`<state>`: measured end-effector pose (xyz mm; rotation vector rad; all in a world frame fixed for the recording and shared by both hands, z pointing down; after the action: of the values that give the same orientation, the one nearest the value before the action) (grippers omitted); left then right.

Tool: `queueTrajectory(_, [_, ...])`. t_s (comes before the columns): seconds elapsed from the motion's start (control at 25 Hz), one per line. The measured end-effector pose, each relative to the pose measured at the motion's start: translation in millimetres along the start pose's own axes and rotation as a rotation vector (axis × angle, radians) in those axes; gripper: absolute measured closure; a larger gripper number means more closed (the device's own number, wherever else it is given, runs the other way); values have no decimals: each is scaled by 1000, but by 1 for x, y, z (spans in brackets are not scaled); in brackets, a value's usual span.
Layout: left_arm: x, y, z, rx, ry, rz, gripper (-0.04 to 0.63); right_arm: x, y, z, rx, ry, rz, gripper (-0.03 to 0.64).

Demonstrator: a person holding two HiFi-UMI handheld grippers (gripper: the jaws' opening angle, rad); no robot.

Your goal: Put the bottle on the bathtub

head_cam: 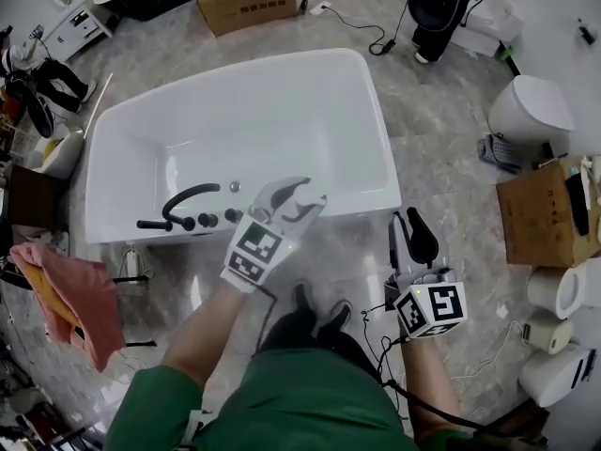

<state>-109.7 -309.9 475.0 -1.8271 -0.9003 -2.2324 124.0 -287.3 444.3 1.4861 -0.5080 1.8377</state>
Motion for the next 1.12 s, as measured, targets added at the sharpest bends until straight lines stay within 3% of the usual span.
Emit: queueTrajectory(1.12, [106,97,-22,73,59,-168,433,47,7,40,105,54,-94,518])
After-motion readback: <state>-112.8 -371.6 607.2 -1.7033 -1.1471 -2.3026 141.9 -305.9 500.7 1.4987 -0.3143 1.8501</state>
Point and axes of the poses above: the fingertips, and each gripper's own axes: y forward along the fingers, z to its right, x out of its underside, the point moved 8 cm from there along -y, backward along the fingers, and after that the axes turned 10 degrees about -x, right-handed, at the moved point
